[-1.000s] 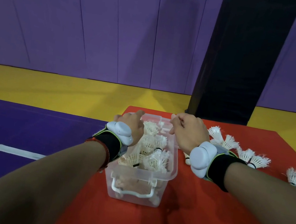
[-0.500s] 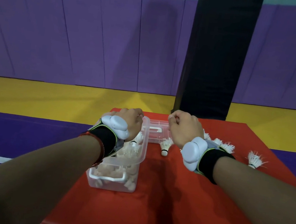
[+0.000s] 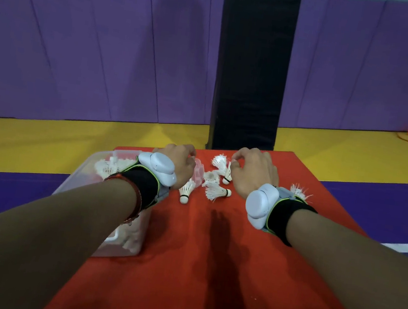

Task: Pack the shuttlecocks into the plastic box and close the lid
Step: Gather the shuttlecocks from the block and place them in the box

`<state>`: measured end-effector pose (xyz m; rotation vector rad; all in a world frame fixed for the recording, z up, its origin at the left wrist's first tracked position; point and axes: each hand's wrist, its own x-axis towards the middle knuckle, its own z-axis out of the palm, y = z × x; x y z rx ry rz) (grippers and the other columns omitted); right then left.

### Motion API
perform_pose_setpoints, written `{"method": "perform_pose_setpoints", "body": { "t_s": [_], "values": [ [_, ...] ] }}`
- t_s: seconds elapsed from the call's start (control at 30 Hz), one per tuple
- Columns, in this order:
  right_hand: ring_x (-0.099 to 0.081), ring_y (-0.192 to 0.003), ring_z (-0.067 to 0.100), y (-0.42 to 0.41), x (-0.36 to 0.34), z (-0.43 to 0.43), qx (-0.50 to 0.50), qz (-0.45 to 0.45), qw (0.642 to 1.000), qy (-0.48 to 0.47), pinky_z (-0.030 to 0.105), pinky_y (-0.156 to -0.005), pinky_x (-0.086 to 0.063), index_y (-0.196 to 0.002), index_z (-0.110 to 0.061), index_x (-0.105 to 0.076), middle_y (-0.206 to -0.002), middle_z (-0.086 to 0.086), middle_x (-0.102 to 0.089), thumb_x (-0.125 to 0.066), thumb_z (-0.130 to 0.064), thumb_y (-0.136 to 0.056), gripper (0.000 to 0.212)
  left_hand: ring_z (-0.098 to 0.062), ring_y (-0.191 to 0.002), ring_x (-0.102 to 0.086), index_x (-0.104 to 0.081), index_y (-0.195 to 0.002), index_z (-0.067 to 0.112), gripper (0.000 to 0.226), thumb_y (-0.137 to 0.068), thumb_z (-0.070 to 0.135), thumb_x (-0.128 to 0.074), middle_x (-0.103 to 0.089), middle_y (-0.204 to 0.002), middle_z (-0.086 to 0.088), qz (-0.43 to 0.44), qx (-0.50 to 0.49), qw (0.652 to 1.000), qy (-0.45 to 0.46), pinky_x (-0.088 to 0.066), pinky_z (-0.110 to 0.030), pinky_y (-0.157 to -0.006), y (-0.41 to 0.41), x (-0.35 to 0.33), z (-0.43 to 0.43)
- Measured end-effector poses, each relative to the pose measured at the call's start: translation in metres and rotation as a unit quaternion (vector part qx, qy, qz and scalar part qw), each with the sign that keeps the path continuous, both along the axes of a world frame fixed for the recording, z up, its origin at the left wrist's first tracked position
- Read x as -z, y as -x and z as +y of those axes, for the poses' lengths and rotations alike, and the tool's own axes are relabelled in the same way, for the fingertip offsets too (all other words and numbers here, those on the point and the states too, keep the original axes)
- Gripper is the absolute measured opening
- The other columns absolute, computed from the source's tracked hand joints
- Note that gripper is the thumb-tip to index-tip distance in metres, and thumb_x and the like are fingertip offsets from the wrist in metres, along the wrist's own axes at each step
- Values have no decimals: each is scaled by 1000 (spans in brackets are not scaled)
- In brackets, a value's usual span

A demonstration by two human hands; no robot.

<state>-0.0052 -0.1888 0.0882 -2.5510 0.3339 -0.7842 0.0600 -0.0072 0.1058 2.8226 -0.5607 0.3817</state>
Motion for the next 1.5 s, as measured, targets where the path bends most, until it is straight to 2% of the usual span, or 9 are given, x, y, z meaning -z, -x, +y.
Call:
{"method": "perform_pose_setpoints", "body": {
  "t_s": [0.13,0.33,0.6,0.73,0.97,1.2,1.33,1.4,1.5],
  "values": [
    [-47,-113,23,11,9,-35,35,20,999,7,37,-83,-39,-101,-29,-65,-113,-3,-60,-51,-27,-92,17,-27,-96,-63,-60,-116,29,31,-93,26,-40,-69,-105,0,-15,18,1000,-13,-39,-29,-69,9,7,-41],
    [-46,-114,24,15,24,-81,71,34,997,6,37,-81,-36,-103,-27,-65,-114,-1,-59,-51,-26,-92,18,-26,-96,-63,-56,-121,34,35,-90,33,-39,-66,-111,2,3,27,999,-31,-41,-29,-67,1,27,-83],
    [-46,-114,25,5,62,-129,108,80,991,1,38,-81,-37,-106,-28,-65,-113,0,-58,-52,-26,-91,19,-26,-95,-63,-57,-119,31,34,-89,27,-42,-67,-105,-2,10,42,997,-62,-39,-29,-66,-18,67,-125],
    [-46,-115,25,-5,85,-143,121,99,988,-15,41,-86,-39,-109,-28,-64,-115,0,-58,-52,-27,-91,22,-26,-102,-63,-56,-122,29,36,-87,29,-47,-67,-113,0,52,63,995,-66,-52,-34,-81,-32,89,-137],
    [-43,-120,25,-27,123,-168,147,117,982,-36,42,-90,-38,-119,-26,-58,-124,-1,-56,-54,-28,-89,30,-27,-112,-58,-52,-126,22,37,-90,24,-47,-60,-124,-1,29,70,994,-74,-49,-39,-88,-47,112,-165],
    [-41,-120,27,-50,146,-203,187,93,978,-13,44,-87,-37,-128,-23,-49,-127,1,-51,-56,-29,-88,40,-25,-112,-54,-43,-134,24,41,-93,26,-45,-50,-129,2,2,113,992,-62,-41,-32,-72,-82,128,-201],
    [-37,-126,26,-65,155,-221,195,84,977,-5,45,-91,-36,-138,-23,-41,-136,0,-45,-58,-34,-84,58,-27,-87,-61,-36,-136,25,42,-96,36,-43,-35,-133,2,23,114,990,-80,-41,-30,-62,-103,134,-226],
    [-36,-126,27,-70,157,-226,194,93,977,-12,46,-93,-35,-138,-23,-41,-135,0,-47,-57,-38,-82,60,-29,-83,-61,-34,-138,26,47,-95,42,-44,-30,-138,-1,42,104,989,-95,-45,-32,-65,-112,138,-239],
    [-38,-122,26,-73,161,-229,192,111,975,-20,46,-93,-33,-130,-23,-49,-126,-1,-53,-55,-42,-82,52,-35,-103,-61,-29,-144,26,54,-95,45,-44,-29,-143,-8,89,103,982,-135,-46,-34,-79,-122,141,-256]
  ]
}}
